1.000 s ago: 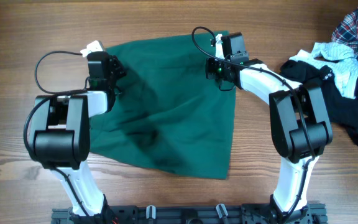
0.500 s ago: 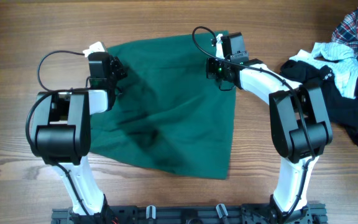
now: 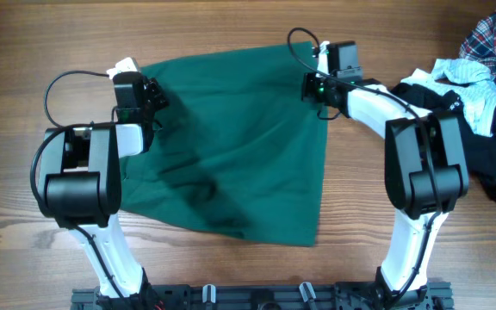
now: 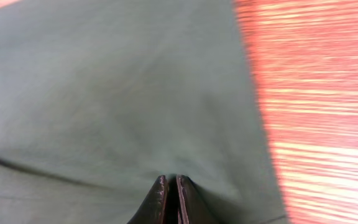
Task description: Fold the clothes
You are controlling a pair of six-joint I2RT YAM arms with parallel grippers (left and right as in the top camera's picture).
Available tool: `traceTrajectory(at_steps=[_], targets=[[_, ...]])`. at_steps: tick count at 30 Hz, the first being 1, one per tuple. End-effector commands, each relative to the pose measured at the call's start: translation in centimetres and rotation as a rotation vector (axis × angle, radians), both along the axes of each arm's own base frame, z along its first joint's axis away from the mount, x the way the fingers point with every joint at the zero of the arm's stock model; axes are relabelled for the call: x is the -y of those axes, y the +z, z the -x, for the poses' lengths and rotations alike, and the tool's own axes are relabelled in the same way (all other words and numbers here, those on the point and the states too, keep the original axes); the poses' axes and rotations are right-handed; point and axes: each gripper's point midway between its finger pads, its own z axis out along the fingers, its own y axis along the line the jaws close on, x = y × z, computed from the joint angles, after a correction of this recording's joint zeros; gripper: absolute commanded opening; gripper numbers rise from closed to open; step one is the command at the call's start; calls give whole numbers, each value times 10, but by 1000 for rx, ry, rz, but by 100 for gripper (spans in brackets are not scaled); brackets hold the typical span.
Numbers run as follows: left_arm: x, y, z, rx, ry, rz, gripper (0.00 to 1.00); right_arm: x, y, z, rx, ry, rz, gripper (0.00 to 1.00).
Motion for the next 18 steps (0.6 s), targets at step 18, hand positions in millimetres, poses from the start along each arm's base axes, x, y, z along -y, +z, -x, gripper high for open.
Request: traceTrajectory(at_steps=[18], targets=[[-17,104,-45,37,-61,-168,27,-5,97,-45,74,156,-30,38]])
